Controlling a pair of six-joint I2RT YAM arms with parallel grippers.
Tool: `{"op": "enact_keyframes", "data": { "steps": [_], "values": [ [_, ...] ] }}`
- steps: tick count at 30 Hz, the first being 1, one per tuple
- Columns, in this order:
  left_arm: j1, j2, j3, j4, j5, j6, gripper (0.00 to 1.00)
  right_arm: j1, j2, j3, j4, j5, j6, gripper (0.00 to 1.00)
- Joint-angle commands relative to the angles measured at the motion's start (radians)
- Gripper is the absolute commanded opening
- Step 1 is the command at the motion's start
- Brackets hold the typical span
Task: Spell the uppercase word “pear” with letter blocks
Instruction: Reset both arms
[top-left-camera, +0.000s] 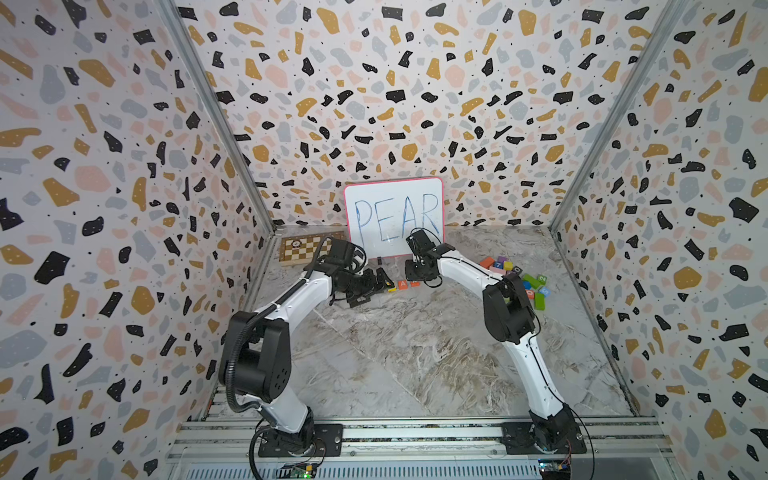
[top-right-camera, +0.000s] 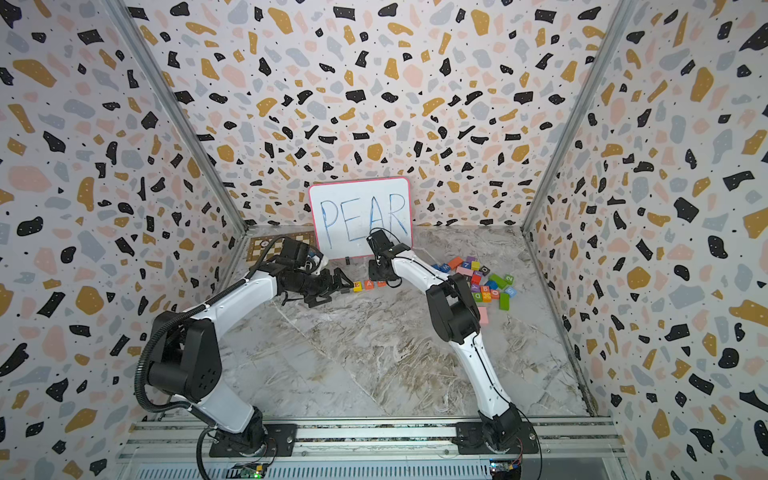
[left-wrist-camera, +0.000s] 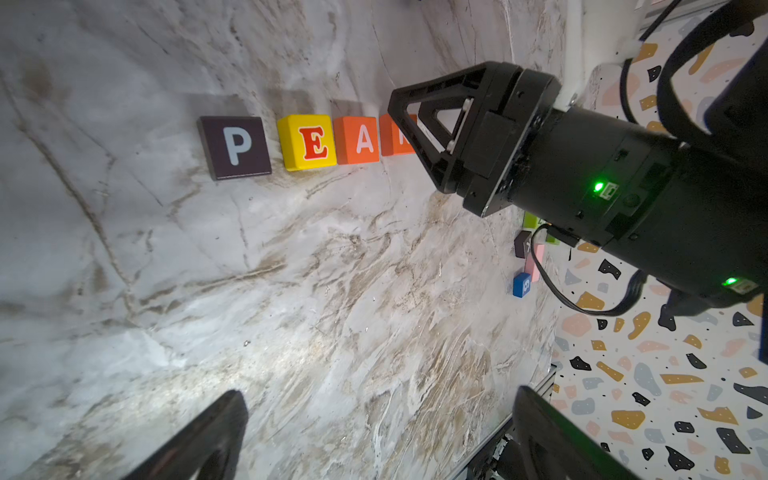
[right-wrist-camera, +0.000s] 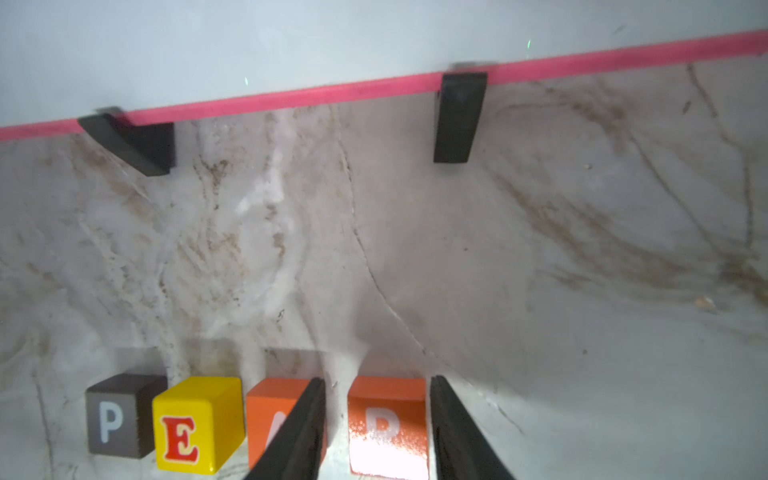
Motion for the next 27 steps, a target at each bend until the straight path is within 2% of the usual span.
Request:
{"op": "enact_keyframes", "data": {
  "steps": [1,7,19,22,27],
  "values": [
    [0.008,-0.031,-0.004,0.004,0.003,0.001,0.99,-0.003,-0.041,0.022,0.003,0.02,-0.024,0.44],
    [0.007,-0.054,-0.018,0.006,-0.02,0.006,0.99,0.011,-0.155,-0.111,0.143,0.066,-0.152,0.45],
    [0.007,-0.112,-0.065,-0.002,-0.095,0.034,0.99,0.038,-0.523,-0.755,0.757,0.125,-0.389,0.45],
    [0.008,-0.132,-0.068,-0.013,-0.12,0.043,0.99,0.038,-0.58,-0.876,0.883,0.147,-0.426,0.47],
    [0.007,-0.161,-0.083,-0.004,-0.151,0.046,0.99,0.039,-0.637,-0.985,0.98,0.156,-0.454,0.5]
  ]
}}
